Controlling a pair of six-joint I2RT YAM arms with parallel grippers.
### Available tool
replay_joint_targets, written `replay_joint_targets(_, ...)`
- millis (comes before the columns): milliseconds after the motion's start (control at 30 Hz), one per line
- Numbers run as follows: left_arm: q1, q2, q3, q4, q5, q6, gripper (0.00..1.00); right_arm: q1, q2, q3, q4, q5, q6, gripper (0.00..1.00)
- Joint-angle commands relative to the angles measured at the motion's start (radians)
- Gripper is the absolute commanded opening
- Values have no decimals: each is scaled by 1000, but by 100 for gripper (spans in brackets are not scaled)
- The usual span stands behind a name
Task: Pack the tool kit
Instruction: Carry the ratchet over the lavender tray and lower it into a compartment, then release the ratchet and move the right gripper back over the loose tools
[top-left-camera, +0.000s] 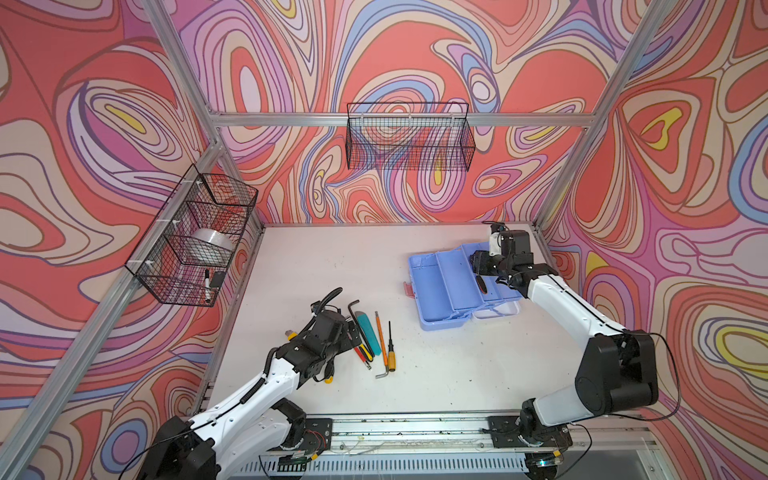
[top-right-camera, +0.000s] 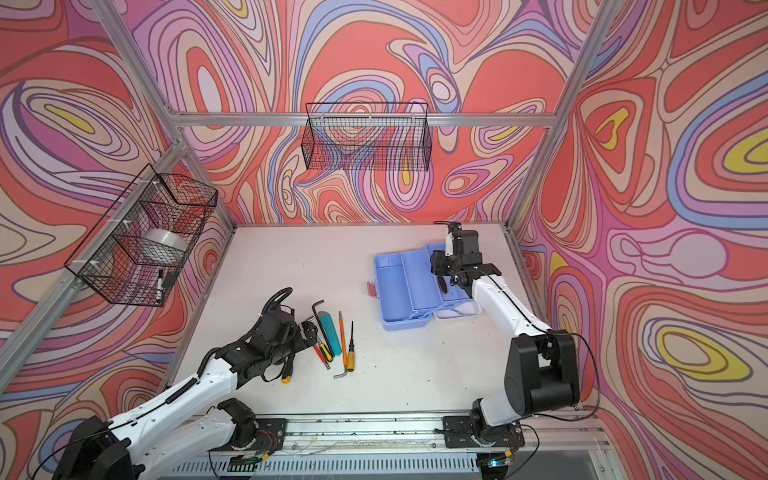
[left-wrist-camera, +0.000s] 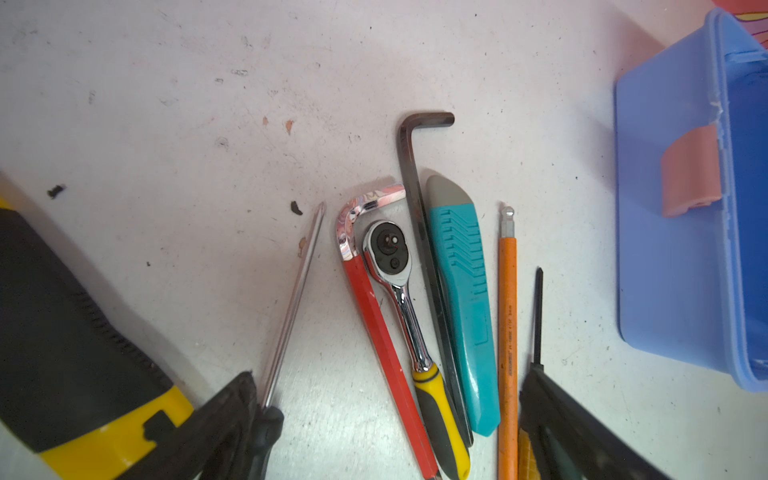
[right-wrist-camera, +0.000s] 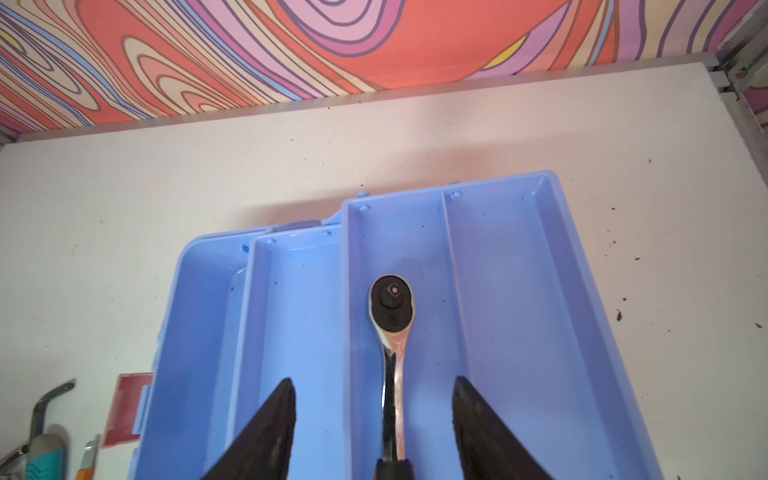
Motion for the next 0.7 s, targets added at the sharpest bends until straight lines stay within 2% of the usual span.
replay_joint_targets(0, 5, -8, -18, 2, -23, -24, 100, 34, -56, -22, -11, -8, 43, 62)
replay_joint_targets(167, 5, -13, -15, -12, -42, -36, 100, 122, -116, -62, 6, 34, 70, 62)
replay_joint_targets(400, 4, -43, -26, -54, -102, -88, 100, 327, -156, -134, 98, 78, 109, 58)
replay_joint_targets(667, 5, -69, -28, -129, -161, -122, 100, 605, -60, -167, 213, 171, 161, 53)
